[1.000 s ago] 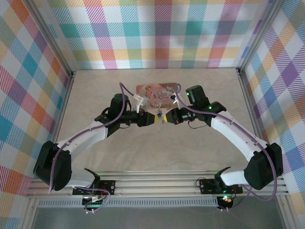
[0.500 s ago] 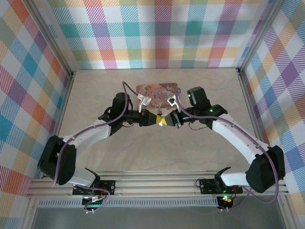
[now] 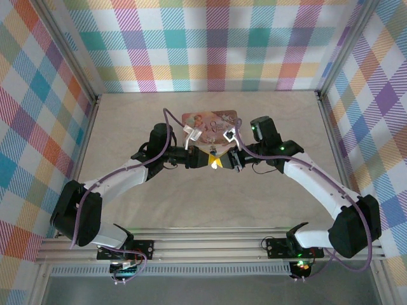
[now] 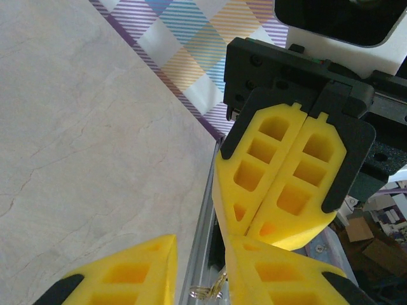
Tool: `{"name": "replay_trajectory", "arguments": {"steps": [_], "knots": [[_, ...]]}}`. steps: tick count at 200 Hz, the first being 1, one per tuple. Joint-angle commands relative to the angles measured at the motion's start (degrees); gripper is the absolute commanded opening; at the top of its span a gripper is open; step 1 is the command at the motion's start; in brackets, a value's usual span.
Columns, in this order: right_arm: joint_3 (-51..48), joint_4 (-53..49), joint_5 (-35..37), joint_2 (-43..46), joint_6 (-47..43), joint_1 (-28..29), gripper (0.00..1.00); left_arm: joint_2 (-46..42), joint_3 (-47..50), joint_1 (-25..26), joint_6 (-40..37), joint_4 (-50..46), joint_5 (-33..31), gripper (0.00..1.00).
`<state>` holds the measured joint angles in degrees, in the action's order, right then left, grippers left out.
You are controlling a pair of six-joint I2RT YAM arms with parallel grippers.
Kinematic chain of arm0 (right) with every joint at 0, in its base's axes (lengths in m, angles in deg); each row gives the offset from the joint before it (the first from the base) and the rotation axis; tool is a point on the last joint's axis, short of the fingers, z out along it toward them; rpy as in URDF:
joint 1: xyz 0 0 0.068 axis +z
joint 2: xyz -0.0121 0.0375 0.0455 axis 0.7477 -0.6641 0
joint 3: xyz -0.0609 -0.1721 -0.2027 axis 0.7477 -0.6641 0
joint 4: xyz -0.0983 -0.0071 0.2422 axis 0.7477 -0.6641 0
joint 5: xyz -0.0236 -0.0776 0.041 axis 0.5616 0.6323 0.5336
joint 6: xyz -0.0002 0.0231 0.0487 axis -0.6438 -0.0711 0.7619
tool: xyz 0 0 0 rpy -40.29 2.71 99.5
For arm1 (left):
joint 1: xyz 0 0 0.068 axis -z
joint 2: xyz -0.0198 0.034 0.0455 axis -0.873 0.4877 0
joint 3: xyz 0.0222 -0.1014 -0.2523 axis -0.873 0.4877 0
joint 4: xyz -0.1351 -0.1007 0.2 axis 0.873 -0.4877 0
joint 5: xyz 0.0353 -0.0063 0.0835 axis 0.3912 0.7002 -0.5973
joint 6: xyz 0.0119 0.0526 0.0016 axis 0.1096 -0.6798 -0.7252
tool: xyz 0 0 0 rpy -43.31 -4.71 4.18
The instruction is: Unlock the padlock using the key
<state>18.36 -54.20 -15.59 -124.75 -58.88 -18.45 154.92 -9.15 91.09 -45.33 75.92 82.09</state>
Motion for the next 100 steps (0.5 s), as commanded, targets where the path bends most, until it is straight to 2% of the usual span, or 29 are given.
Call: {"name": "replay_trajectory", "arguments": {"steps": [1, 100], "knots": [[-0.41, 2.55, -2.24, 1.29, -1.39, -0.58, 0.0, 0.29, 0.44, 0.04, -0.09, 1.96, 3.28, 0.27], [-1.45, 4.65, -3.82, 1.02, -0.07, -2.15, 0.0, -0.66, 1.86, 0.04, 0.12, 2.58, 3.41, 0.26]]}}
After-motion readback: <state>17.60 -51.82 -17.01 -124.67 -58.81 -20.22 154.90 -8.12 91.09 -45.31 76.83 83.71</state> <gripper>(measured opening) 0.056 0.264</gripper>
